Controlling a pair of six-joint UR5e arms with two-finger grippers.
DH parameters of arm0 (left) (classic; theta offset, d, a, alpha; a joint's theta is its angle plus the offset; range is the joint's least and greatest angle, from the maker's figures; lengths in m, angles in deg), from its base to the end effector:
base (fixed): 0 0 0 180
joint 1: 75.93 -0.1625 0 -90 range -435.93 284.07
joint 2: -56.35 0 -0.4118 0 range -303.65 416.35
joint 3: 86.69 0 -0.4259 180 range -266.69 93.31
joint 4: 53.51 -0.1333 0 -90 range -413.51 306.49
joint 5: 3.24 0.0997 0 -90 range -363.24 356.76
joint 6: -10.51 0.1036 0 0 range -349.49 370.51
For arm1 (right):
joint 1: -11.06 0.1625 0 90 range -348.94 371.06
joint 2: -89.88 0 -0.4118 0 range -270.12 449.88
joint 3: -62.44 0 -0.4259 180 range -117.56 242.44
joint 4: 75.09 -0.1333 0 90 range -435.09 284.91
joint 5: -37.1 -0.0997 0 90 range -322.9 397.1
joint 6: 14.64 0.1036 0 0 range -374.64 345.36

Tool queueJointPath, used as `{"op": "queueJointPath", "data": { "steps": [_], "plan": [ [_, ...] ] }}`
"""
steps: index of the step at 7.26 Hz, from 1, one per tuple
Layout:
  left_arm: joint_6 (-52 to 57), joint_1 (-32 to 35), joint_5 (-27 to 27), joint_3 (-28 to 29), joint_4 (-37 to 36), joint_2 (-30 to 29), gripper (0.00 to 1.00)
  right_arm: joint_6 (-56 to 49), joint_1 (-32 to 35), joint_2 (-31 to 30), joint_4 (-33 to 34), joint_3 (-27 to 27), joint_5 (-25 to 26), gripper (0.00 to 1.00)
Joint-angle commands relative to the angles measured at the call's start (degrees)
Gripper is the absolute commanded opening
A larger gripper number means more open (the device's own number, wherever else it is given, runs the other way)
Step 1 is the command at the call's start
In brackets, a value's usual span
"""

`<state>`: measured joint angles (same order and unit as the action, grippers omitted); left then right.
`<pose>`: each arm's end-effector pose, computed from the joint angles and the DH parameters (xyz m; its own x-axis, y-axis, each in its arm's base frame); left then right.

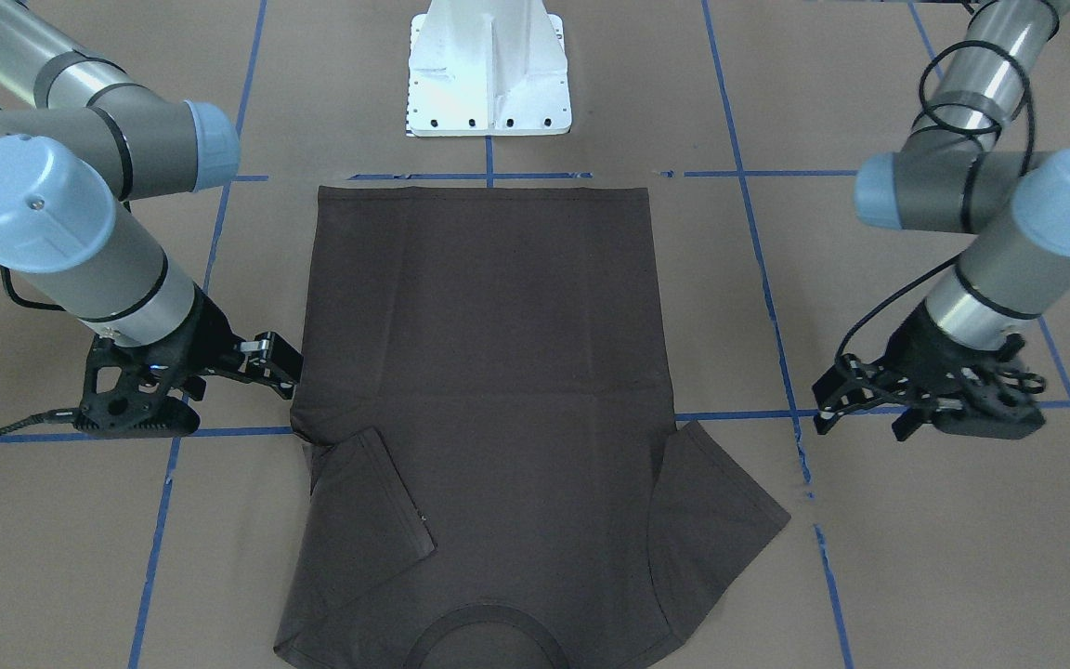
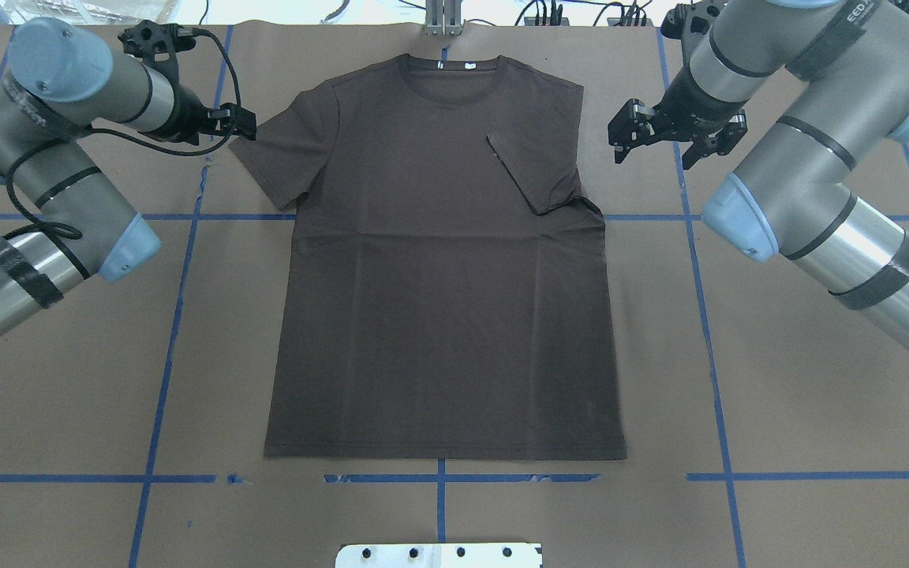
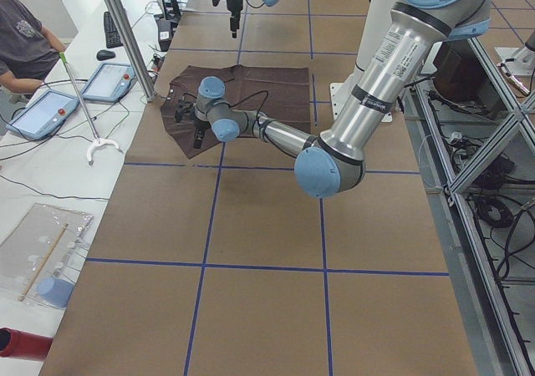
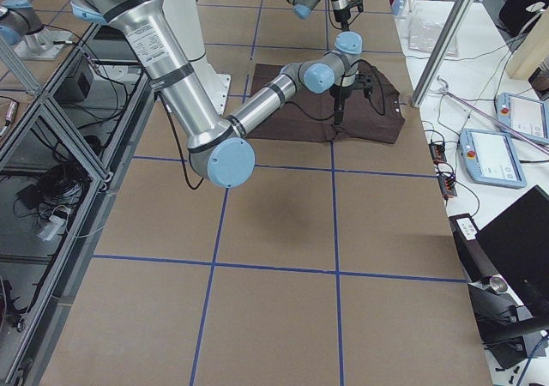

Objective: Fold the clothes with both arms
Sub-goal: 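Lower the left gripper onto the sleeve nearest it and grasp it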

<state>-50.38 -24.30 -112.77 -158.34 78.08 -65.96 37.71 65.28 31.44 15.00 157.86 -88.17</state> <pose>0.4008 -0.6652 0.3808 0.5830 0.0023 -0.8125 0.3252 0.9157 0.2359 -0.3416 -0.5997 0.2650 0.6510 0.0504 0.7574 -0.0783 0.9969 0.0010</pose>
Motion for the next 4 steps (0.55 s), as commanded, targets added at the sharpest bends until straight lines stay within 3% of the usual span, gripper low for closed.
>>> {"op": "queueJointPath", "data": {
  "steps": [1, 4],
  "plan": [
    [-1.5, -2.2, 5.5, 5.3, 4.0, -1.7, 1.00, 0.6, -0.2, -0.4, -0.3, 0.3, 0.2, 1.00],
    [-0.9, -2.2, 9.4, 10.6, 4.0, -4.7, 1.00, 0.7, -0.3, -0.4, -0.4, 0.0, 0.2, 1.00]
  ]
}}
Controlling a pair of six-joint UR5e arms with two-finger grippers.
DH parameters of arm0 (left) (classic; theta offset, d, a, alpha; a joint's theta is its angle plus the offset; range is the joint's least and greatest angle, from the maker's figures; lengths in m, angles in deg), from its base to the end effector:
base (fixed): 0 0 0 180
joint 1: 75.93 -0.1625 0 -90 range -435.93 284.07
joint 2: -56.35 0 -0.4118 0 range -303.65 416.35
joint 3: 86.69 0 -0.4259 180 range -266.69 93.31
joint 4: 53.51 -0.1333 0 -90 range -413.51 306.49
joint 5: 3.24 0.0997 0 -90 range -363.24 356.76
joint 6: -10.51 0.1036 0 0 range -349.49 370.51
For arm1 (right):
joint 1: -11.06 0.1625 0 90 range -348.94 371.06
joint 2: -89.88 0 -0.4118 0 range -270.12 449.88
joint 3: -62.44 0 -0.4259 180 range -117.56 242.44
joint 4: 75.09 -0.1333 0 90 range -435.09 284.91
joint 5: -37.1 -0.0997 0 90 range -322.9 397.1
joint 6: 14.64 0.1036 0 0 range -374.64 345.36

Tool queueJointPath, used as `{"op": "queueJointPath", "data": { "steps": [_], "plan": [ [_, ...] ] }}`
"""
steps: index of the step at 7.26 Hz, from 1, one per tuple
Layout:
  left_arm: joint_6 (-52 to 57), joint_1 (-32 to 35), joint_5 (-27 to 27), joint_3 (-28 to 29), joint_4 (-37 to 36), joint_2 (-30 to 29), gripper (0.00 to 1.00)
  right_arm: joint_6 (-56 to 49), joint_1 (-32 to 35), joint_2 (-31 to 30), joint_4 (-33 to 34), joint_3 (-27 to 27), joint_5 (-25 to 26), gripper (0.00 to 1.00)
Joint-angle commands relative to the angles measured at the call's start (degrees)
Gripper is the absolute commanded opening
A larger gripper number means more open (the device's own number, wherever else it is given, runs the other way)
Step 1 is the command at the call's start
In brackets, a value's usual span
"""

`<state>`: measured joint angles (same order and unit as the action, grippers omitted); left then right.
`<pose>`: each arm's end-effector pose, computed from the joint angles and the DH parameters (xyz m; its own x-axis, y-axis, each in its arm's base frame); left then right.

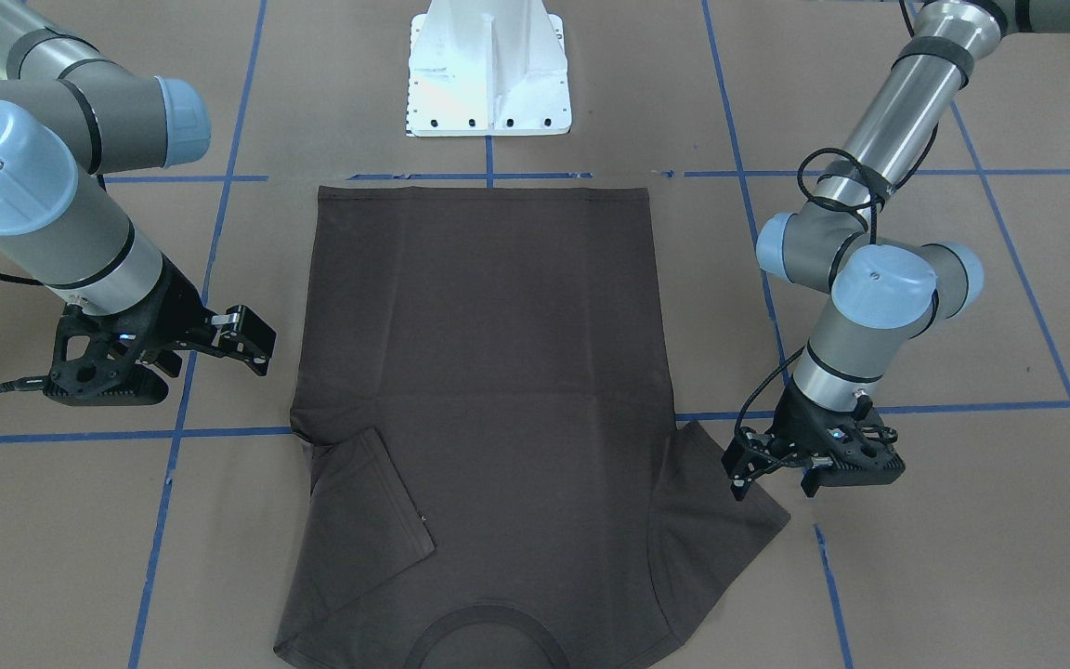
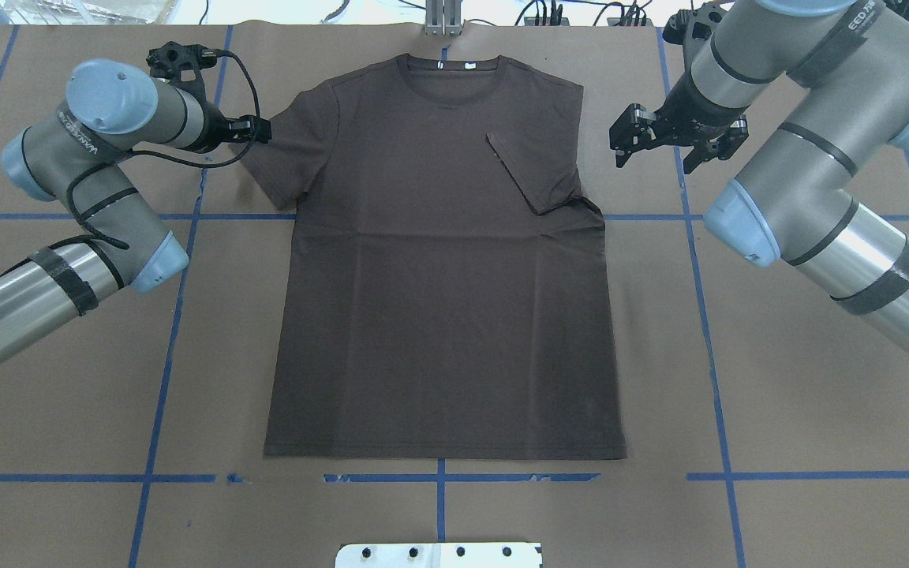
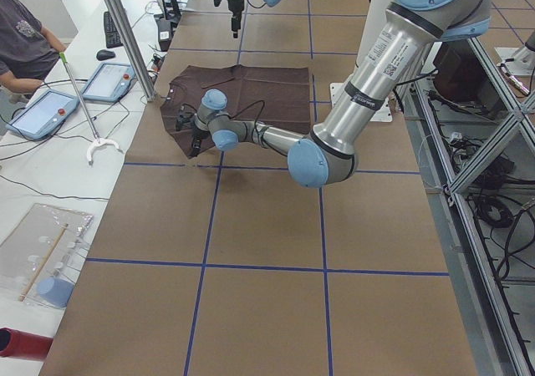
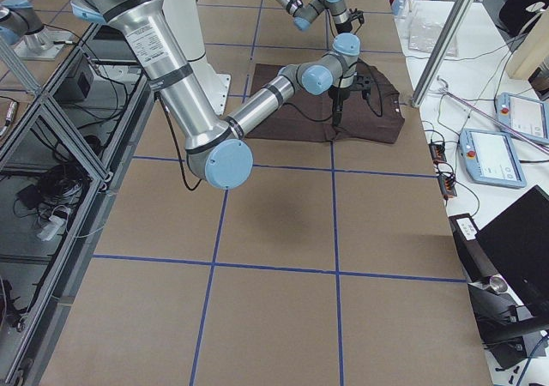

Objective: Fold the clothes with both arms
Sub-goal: 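Lower the left gripper onto the sleeve nearest it and grasp it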

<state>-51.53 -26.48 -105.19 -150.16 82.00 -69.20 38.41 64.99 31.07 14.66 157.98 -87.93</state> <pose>0.4354 -0.6809 0.4084 0.6303 -0.0312 -0.7757 0.3829 0.8817 0.2757 -0.3438 -0.5974 0.2679 0.6515 0.0584 0.7564 -0.0838 0.9965 -0.0049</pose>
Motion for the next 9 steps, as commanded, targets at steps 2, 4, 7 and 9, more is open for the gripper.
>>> {"op": "queueJointPath", "data": {
  "steps": [2, 4, 7, 9],
  "plan": [
    [1.1, 0.0, 3.7, 4.3, 0.2, -2.1, 1.00, 0.0, -0.1, 0.1, 0.0, -0.3, 0.0, 1.00],
    [1.1, -0.2, 3.7, 5.6, 1.4, -2.4, 1.00, 0.0, -0.1, 0.2, 0.0, -0.3, 0.0, 1.00],
    [1.0, -1.0, 3.7, 5.8, 1.5, -2.4, 1.00, 0.0, -0.1, 0.2, 0.0, -0.3, 0.0, 1.00],
    [1.0, -1.0, 3.7, 5.8, 1.5, -2.4, 0.85, 0.0, 0.0, 0.2, 0.0, -0.3, 0.0, 1.00]
  ]
}}
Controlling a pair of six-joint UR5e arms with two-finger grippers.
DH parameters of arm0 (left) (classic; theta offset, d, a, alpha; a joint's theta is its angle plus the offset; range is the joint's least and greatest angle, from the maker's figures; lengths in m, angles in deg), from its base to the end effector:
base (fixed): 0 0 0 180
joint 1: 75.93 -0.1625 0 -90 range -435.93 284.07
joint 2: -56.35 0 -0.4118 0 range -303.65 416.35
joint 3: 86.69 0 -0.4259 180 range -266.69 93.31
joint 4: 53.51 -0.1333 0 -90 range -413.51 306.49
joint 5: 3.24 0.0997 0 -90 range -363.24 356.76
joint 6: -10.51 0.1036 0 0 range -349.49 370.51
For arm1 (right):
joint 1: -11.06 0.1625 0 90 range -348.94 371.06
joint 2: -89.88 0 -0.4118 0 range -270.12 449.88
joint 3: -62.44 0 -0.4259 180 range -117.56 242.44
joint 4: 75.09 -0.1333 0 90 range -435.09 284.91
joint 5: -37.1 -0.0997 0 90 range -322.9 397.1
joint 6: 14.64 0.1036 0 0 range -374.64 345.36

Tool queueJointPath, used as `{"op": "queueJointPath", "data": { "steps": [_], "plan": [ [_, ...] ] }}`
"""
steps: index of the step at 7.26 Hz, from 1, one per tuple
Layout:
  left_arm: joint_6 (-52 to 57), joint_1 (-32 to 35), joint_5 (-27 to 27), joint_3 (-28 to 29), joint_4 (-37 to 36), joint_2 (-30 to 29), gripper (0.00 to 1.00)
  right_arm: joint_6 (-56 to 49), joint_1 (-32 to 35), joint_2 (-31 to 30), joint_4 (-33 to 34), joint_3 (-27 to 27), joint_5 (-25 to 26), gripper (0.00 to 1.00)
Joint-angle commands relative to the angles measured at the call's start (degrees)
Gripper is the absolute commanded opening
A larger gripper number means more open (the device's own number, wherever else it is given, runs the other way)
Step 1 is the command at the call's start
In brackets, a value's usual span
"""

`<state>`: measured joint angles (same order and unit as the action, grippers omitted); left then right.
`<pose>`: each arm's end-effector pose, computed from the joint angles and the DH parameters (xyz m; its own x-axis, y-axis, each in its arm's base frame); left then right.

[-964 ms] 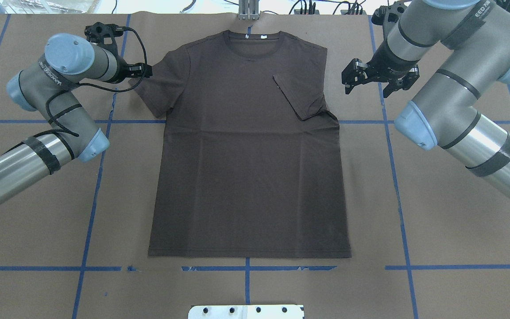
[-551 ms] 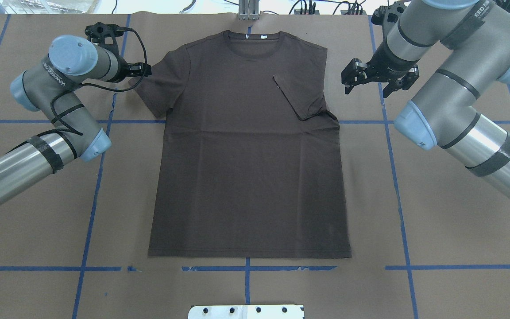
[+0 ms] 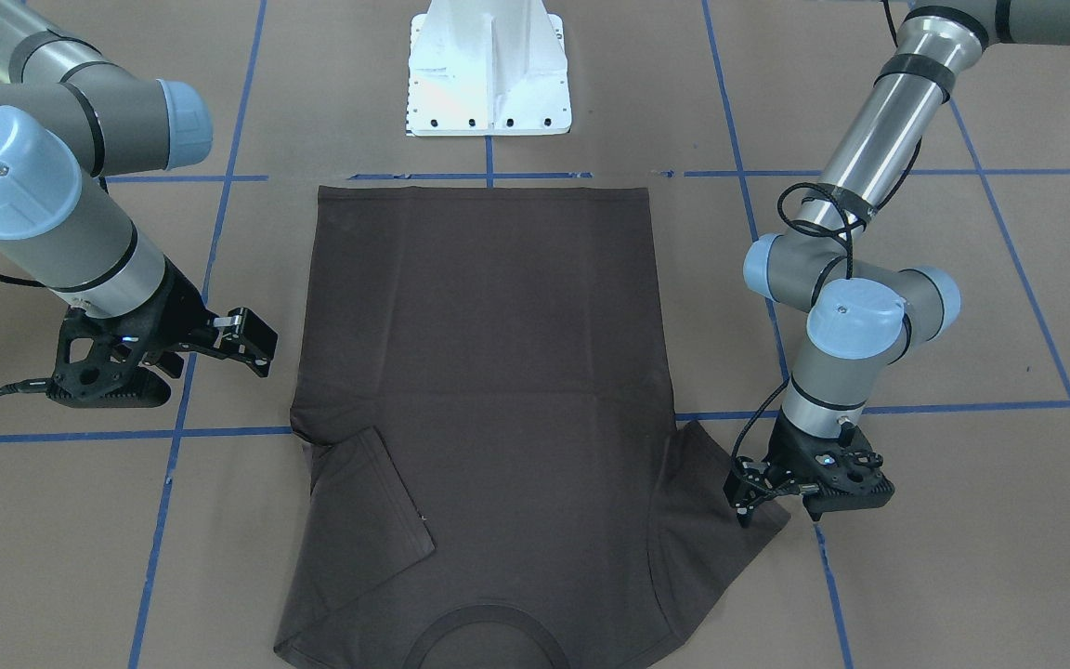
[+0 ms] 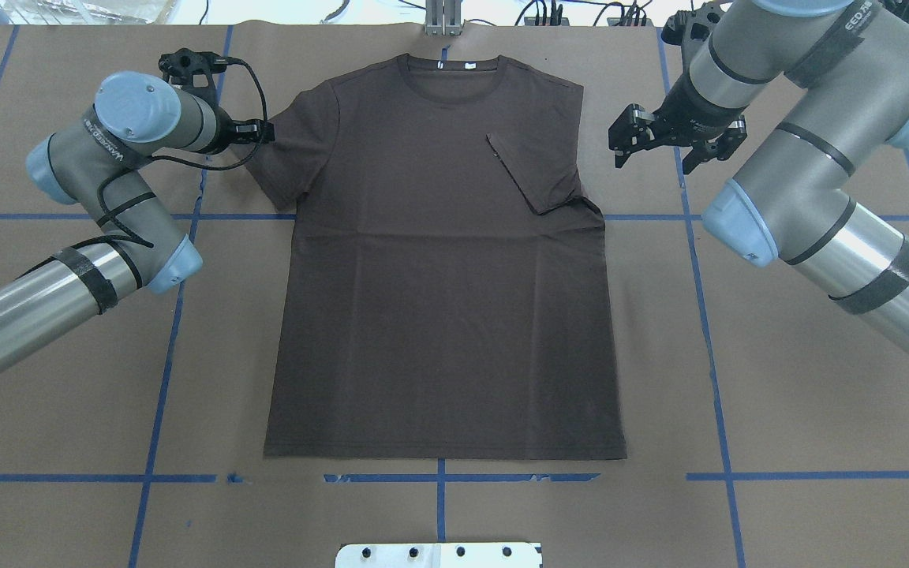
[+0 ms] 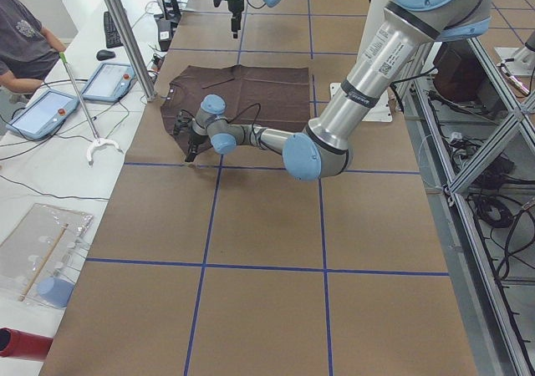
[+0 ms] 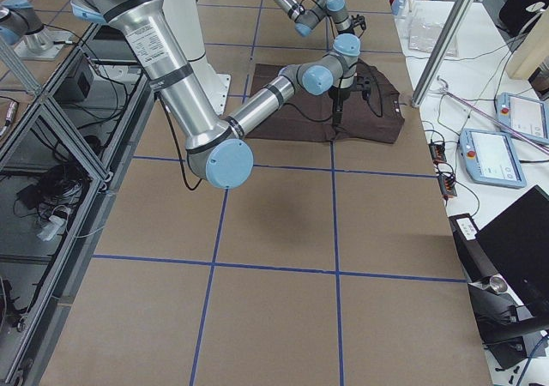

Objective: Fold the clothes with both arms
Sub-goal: 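Lower the left gripper onto the sleeve nearest it and grasp it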

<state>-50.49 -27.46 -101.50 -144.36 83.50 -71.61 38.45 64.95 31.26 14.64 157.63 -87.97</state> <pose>0.4545 -0.6917 0.4284 0.6743 -0.0378 -0.7374 0.3867 0.8689 0.3091 -0.3453 -0.5986 0.2684 0.6523 0.0602 0.7556 -0.0831 0.9965 -0.0076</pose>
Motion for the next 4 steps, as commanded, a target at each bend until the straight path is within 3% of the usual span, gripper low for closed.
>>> {"op": "queueJointPath", "data": {
  "steps": [1, 2, 4],
  "plan": [
    [0.0, 0.0, 0.0, 0.0, 0.0, 0.0, 0.76, 0.0, 0.1, 0.0, 0.0, 0.0, 0.0, 1.00],
    [0.1, -0.1, 0.0, -0.1, 0.0, 0.0, 0.64, 0.0, 0.1, 0.0, 0.0, 0.0, 0.0, 1.00],
    [0.1, -0.4, 0.0, -0.1, 0.0, 0.1, 0.55, 0.0, 0.2, 0.0, 0.0, 0.0, -0.1, 1.00]
  ]
}}
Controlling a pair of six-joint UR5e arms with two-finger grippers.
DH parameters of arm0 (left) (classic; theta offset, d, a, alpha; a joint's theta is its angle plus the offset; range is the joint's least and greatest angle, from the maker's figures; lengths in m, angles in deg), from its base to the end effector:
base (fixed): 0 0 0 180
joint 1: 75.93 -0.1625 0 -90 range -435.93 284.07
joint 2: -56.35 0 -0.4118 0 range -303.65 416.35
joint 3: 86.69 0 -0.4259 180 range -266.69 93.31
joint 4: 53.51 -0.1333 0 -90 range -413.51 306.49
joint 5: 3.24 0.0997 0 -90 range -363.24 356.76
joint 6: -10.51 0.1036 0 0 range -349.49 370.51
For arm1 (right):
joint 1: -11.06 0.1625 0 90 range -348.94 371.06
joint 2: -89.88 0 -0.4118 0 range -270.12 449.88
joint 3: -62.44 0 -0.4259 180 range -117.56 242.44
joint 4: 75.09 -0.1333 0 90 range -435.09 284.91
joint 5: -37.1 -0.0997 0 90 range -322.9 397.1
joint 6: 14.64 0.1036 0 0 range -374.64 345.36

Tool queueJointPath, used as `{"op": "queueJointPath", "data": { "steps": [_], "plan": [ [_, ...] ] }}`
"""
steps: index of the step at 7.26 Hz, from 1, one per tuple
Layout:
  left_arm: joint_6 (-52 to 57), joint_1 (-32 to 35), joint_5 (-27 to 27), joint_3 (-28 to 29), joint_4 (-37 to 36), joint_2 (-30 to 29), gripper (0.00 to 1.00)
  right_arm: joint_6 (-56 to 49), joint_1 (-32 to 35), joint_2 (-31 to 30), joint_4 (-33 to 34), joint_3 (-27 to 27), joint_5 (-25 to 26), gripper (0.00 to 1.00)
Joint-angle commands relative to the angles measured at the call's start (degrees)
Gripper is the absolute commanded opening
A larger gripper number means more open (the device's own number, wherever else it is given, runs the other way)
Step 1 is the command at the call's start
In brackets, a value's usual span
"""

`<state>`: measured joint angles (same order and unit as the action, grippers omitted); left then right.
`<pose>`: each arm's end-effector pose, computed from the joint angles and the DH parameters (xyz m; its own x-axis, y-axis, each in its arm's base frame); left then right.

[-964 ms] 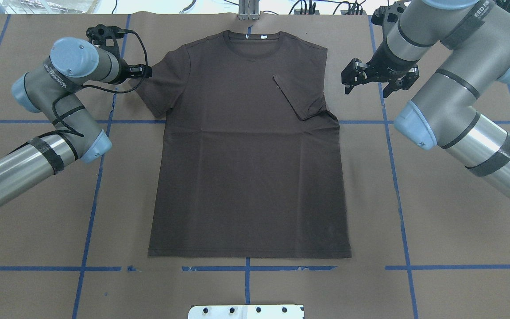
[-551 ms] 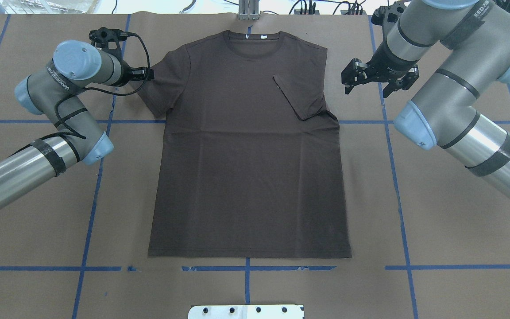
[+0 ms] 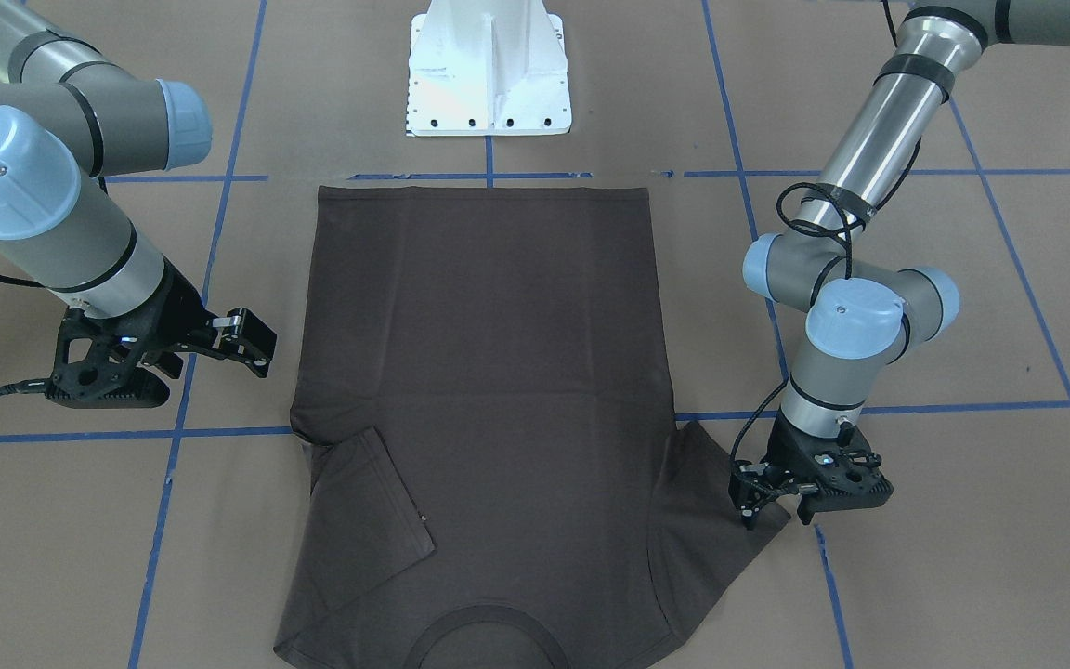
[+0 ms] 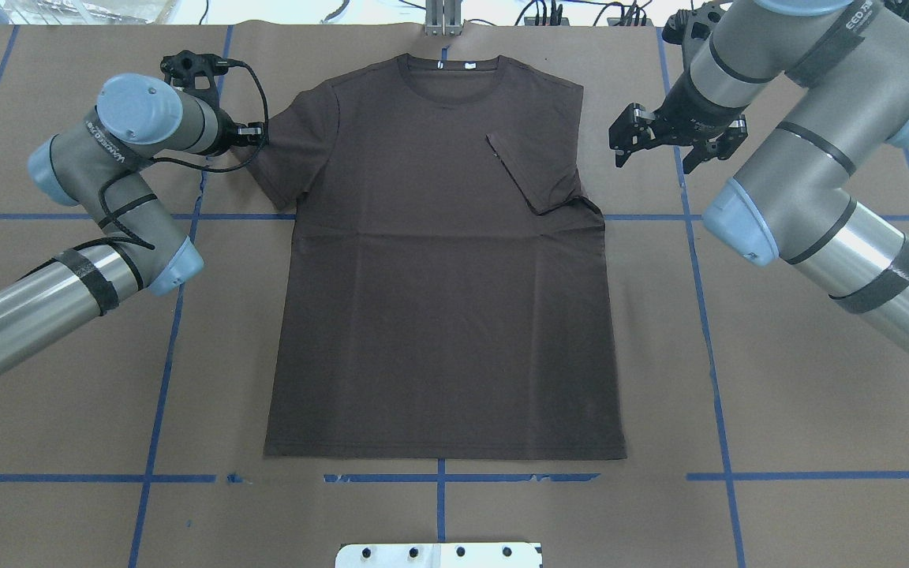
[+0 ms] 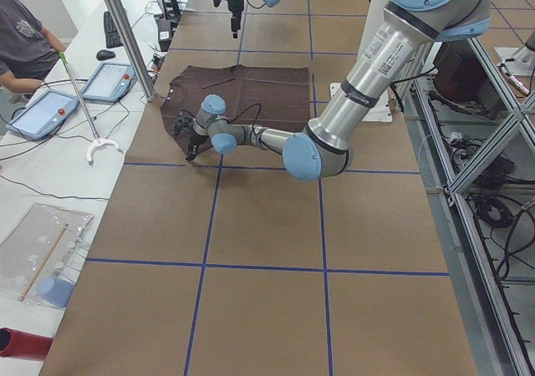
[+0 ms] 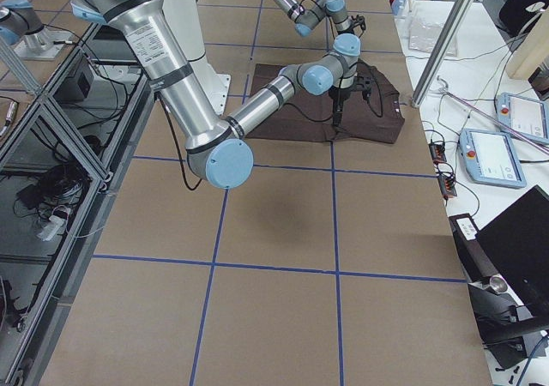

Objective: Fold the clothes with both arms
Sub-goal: 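Lower the left gripper onto the sleeve nearest it and grasp it, then fold the held sleeve inward over the shirt body with the left gripper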

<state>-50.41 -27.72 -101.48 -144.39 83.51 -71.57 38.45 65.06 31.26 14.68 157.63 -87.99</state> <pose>0.4574 -0.6895 0.4286 0.6752 -0.0336 -0.7369 0.3820 0.8705 0.3103 -0.3442 -0.5992 0.2685 0.6523 0.0618 0.7554 -0.0848 0.9964 -0.0083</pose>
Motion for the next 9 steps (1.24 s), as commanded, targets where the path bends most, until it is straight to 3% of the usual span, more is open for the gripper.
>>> {"op": "queueJointPath", "data": {
  "steps": [1, 3, 4, 7, 9],
  "plan": [
    [0.1, -0.1, 0.0, -0.1, 0.0, 0.0, 0.43, -0.1, 0.1, 0.0, 0.0, 0.0, -0.1, 1.00],
    [1.0, -0.1, 0.0, -0.5, -0.1, 0.0, 0.09, -0.1, 0.1, -0.1, 0.1, 0.0, 0.0, 1.00],
    [1.1, -0.1, 0.0, -0.9, -0.1, 0.0, 0.00, -0.1, 0.1, 0.0, 0.0, 0.0, 0.0, 1.00],
    [1.0, 0.1, -0.7, -6.0, -3.5, -0.1, 0.00, -0.1, 0.1, -0.1, 0.0, -0.1, 0.0, 1.00],
    [-0.1, 0.0, -0.8, -13.4, -17.9, -3.8, 0.00, 0.1, 0.1, -0.2, 0.0, 0.0, 0.0, 1.00]
  ]
}}
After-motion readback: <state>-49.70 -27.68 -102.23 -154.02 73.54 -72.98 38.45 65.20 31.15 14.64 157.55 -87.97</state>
